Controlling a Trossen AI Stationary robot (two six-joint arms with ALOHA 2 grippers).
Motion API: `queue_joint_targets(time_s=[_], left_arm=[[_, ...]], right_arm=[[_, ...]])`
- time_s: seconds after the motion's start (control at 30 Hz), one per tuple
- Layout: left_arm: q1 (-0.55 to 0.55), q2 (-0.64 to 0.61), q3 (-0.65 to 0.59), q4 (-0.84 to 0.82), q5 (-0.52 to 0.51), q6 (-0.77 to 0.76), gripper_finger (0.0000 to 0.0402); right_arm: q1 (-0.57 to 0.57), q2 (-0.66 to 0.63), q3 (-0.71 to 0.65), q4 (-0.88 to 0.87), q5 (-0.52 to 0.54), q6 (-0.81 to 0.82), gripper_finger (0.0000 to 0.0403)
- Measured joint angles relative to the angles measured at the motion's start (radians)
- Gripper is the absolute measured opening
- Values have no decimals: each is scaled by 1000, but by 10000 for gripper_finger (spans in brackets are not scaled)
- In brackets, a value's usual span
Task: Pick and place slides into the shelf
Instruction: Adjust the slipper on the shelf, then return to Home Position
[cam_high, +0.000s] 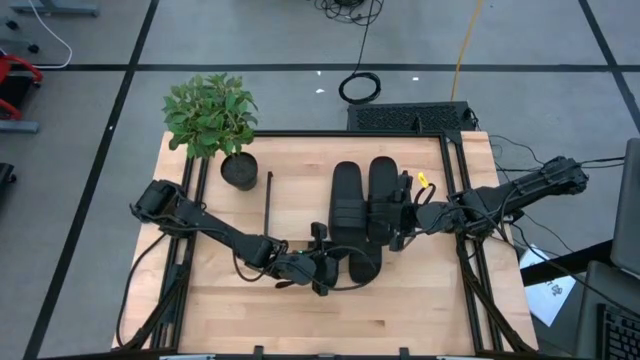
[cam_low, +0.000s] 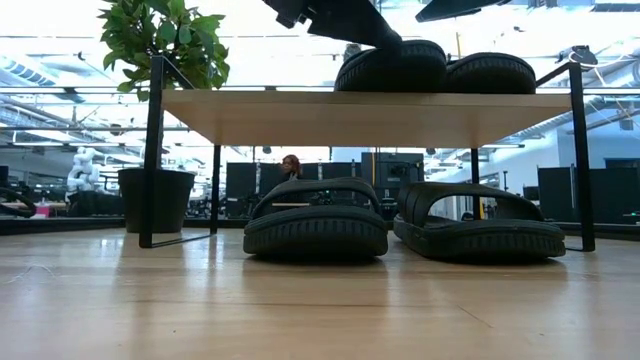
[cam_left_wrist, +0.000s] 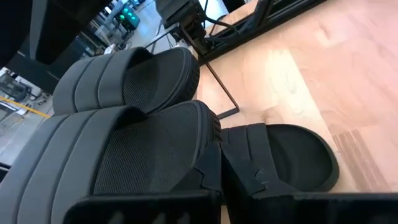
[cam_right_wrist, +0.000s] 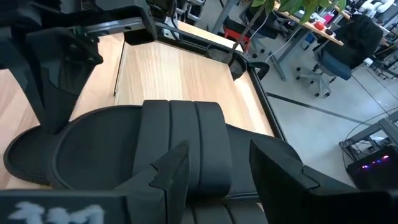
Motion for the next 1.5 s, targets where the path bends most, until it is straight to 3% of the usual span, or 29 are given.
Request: queue_joint_targets(time_s=[0.27,0.5,0.63,0.77,0.87,1.0,1.13,1.3,1.5], left_arm=[[-8,0,0,-1,0,35,2],[-98,-46,0,-2,-12,246,9],[-172,-126,0,-24,-90,380,16],[-185,-247,0,-79,-93,451,6],[-126,-349,0,-137,-56,432,3],[-27,-469,0,-209,83,369,1],[48,-559,0,-291,188,311,0],[97,-659,0,-404,191,220,0],[50,-773,0,-553,194,167,0]], right_arm=[[0,0,0,0,-2,-5,155],[41,-2,0,-2,-4,-45,155],[65,-39,0,2,-133,-89,154],[47,-111,0,29,-274,-116,135],[5,-173,0,34,-378,-134,92],[-67,-239,0,6,-517,-148,13],[-125,-287,0,-44,-573,-132,6],[-169,-347,0,-68,-577,-111,1],[-172,-425,0,-91,-579,-65,0]])
